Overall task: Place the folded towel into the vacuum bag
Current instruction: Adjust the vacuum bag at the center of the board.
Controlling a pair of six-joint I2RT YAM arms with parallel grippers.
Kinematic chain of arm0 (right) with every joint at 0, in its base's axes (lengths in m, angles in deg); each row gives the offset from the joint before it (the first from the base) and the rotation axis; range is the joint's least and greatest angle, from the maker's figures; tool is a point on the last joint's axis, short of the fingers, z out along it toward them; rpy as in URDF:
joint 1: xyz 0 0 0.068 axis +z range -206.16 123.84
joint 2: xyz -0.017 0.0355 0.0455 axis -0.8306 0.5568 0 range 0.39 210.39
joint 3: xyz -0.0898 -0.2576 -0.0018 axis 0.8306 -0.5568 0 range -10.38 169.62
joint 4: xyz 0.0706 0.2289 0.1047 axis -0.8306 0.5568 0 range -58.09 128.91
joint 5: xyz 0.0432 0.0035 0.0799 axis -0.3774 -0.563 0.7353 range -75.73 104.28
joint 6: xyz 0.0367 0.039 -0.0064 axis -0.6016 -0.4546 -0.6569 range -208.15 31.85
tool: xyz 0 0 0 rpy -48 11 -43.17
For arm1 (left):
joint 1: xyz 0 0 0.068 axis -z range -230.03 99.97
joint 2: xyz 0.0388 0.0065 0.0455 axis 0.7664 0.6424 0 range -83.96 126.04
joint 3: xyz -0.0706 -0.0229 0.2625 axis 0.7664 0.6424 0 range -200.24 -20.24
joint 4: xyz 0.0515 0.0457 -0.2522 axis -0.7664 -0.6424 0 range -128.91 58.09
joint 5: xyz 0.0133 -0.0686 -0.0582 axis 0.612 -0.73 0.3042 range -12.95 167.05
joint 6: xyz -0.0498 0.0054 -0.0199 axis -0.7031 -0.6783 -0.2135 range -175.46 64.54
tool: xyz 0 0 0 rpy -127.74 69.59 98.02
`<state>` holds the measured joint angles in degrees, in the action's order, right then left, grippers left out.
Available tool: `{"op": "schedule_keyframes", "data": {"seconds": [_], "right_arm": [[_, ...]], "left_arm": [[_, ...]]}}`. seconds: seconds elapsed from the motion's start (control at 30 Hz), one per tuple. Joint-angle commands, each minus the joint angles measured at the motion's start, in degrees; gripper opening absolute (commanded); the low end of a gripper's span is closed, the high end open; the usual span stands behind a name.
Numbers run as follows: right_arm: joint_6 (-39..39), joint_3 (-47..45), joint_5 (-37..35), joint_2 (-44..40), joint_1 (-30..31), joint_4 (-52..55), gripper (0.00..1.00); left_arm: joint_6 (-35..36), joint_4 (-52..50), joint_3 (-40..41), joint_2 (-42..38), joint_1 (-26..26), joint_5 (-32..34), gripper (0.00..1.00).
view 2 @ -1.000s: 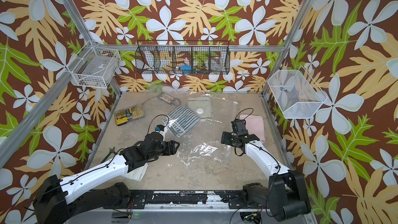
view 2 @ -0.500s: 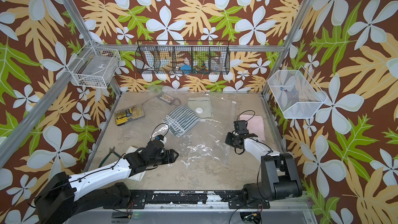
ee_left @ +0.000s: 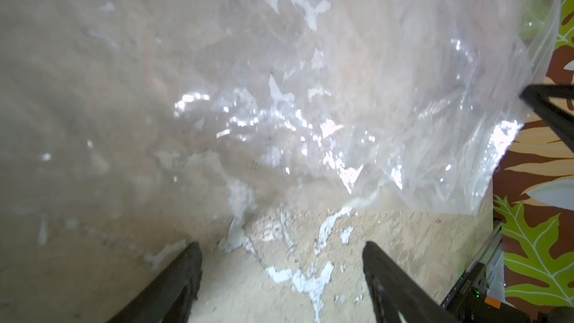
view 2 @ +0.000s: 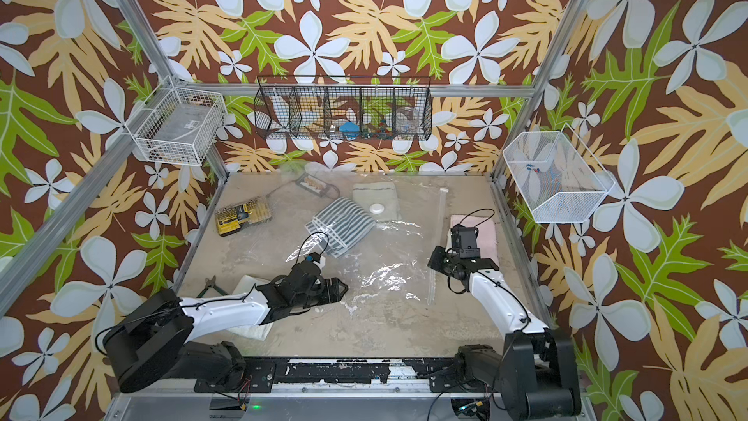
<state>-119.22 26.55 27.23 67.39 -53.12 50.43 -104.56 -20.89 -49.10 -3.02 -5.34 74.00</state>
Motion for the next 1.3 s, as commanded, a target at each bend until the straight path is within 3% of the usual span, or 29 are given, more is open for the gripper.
{"op": "schedule_keyframes", "data": {"seconds": [0.0, 0.2, 0.47, 0.6, 0.7, 0.87, 1.03, 1.1, 1.27], "right_arm": [[-0.46, -1.51, -0.19, -3.57, 0.03, 4.33, 0.0], [-2.03, -3.19, 4.89, -7.0, 2.51, 7.62, 0.02], [-13.46, -4.85, 3.61, -5.96, 21.91, 2.21, 0.11], [-15.75, -4.33, 2.76, -2.82, 25.86, 0.08, 0.18], [-15.91, -5.49, 0.01, -3.64, 25.84, -0.61, 0.21], [-11.42, -2.76, -4.8, -2.81, 23.15, 3.91, 0.6], [-5.95, -0.6, -5.39, -2.31, 12.19, 5.49, 0.88], [-3.72, 0.63, -5.49, -0.64, 8.49, 4.59, 0.94], [-3.52, 5.51, -2.41, 7.54, 4.95, 0.46, 0.95]], "left_arm": [[3.69, 2.59, -2.59, 2.35, -0.79, 2.98, 0.83], [6.86, 4.12, -9.03, 6.67, -6.93, 0.05, 0.82], [12.77, -1.73, -18.48, 8.08, -8.12, 0.04, 0.82], [12.53, -6.9, -17.25, 5.03, -9.66, 2.06, 0.82], [11.04, -10.44, -14.48, -0.06, -10.75, 2.78, 0.82], [9.19, -16.91, -10.02, -10.41, -10.76, 4.25, 0.82], [7.74, -21.99, -5.87, -17.67, -10.76, 5.82, 0.83], [6.41, -22.16, -4.09, -19.66, -10.76, 5.05, 0.83], [3.72, -21.47, -0.61, -21.09, -10.74, 3.4, 0.83]]}}
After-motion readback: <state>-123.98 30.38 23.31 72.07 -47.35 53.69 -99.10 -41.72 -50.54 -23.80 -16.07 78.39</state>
